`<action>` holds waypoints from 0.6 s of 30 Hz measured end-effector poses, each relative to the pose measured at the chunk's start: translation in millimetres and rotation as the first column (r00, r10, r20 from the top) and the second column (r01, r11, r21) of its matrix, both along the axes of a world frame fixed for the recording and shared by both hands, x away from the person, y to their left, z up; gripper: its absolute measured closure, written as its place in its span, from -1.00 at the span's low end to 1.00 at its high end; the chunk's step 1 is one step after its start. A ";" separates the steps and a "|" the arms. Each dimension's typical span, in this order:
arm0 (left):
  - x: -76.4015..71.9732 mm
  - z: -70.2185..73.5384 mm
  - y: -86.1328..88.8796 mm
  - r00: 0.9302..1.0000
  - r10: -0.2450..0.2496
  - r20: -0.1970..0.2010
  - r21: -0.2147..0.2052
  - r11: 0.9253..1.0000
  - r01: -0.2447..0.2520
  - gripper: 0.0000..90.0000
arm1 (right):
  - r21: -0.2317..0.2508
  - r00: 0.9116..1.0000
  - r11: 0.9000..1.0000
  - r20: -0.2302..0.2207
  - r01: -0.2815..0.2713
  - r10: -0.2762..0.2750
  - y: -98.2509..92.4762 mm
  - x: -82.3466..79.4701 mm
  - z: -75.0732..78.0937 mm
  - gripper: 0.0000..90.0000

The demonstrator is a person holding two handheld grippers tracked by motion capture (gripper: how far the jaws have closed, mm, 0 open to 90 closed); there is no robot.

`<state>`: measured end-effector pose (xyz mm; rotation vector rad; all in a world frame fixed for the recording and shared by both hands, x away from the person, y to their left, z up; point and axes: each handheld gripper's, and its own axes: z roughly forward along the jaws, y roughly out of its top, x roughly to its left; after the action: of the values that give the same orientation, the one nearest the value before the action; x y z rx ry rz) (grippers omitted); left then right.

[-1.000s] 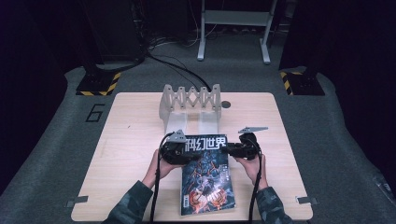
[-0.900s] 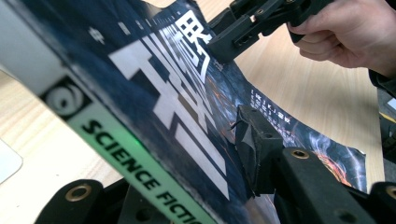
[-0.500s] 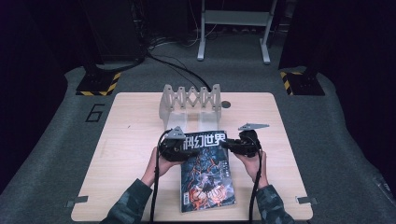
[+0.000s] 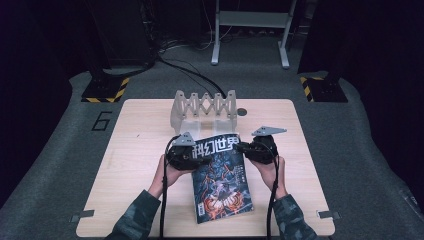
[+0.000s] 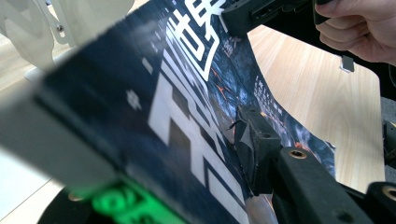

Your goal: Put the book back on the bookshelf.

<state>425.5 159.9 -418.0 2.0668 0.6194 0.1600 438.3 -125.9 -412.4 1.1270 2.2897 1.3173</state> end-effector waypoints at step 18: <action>-2.0 23.1 3.8 0.998 -0.009 0.058 0.022 1.000 0.008 0.56 | -0.003 0.996 1.000 0.092 -0.016 0.016 6.9 -2.1 25.2 0.77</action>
<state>423.5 163.7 -394.9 2.0776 0.5755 0.2222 436.2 -119.0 -387.2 1.0273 2.2377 1.3437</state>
